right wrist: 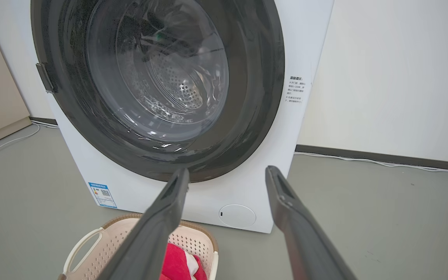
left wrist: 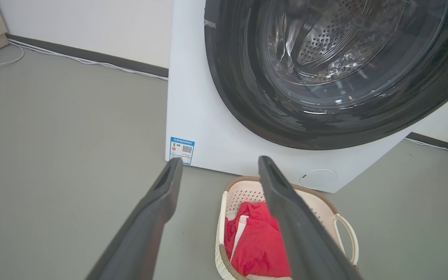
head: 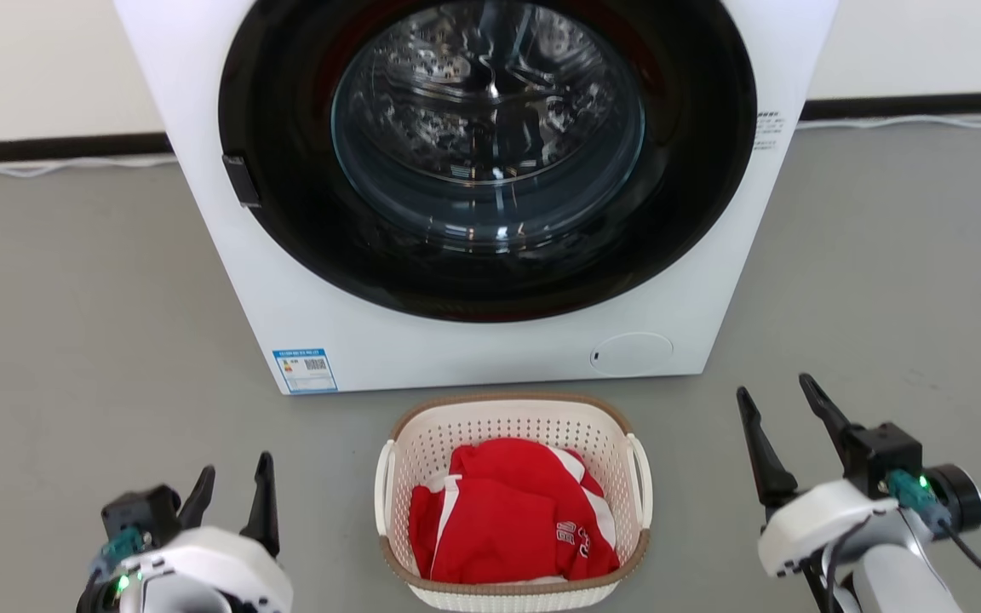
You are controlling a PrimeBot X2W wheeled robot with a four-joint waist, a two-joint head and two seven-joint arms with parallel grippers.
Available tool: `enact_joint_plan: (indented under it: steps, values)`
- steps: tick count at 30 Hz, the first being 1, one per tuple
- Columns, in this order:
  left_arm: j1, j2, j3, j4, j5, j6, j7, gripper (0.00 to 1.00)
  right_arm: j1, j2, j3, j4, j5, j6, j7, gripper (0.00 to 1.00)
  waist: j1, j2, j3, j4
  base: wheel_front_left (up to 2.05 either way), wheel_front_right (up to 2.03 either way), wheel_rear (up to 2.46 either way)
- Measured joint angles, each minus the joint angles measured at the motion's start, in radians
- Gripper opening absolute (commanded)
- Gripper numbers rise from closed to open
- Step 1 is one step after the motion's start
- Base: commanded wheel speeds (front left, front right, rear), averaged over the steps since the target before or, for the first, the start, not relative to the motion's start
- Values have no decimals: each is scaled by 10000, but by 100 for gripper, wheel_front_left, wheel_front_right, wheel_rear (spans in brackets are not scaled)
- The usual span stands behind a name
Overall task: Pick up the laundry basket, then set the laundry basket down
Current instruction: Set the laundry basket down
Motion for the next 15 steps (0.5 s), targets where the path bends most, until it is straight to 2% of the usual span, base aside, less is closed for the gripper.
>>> enact_joint_plan:
  steps: [15]
  values:
    - [1571,-284,765,-1471,761,15,0,100,1420,42,-355,-1089,90,0,0,100,0,0,-445,156,0,0,0]
